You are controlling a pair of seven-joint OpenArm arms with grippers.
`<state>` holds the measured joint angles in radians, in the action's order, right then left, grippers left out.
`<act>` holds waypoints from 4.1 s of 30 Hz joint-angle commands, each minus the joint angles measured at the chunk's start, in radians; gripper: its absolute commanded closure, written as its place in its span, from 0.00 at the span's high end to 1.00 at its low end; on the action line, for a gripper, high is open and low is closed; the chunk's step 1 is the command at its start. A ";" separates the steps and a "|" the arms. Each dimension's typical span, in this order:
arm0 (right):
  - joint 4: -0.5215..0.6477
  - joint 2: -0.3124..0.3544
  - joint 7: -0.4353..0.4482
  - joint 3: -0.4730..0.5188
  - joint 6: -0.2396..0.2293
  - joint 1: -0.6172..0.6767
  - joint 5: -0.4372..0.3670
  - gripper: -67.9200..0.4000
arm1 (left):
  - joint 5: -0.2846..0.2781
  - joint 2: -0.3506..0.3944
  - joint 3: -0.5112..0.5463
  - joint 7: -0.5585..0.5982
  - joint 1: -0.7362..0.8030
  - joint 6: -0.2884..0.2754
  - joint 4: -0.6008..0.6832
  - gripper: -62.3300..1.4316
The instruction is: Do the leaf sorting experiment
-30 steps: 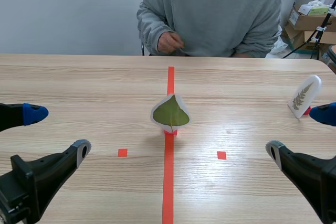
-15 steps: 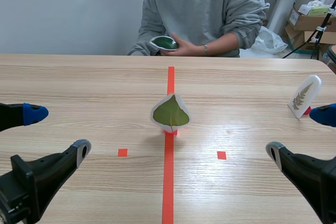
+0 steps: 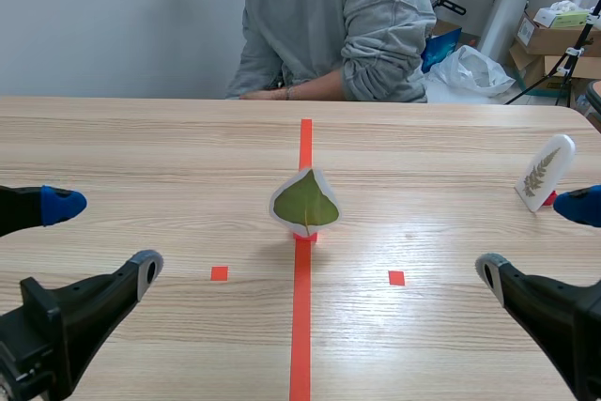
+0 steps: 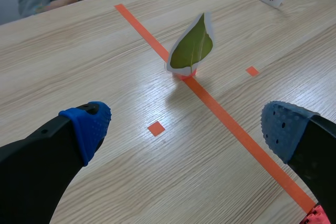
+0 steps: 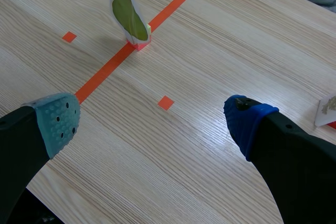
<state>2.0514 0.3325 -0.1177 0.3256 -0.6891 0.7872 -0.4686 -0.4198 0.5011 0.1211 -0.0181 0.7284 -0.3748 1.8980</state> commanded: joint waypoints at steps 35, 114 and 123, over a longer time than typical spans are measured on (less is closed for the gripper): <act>0.010 0.006 0.002 0.002 0.000 -0.023 -0.007 0.83 | 0.330 -0.208 -0.795 0.003 -1.200 -0.062 -0.995 0.98; 0.010 0.005 -0.047 0.002 0.000 -0.039 -0.006 0.83 | 0.116 -0.101 -0.041 0.101 -0.913 0.103 -0.997 0.08; 0.010 0.005 -0.046 0.002 0.000 -0.039 -0.006 0.83 | 0.211 -0.102 -0.041 0.119 -1.154 0.171 -1.302 0.08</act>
<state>2.0514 0.3325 -0.1745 0.3252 -0.6888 0.7567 -0.4683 -0.2089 0.3931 0.0853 0.0841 -0.4084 -0.2085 0.5751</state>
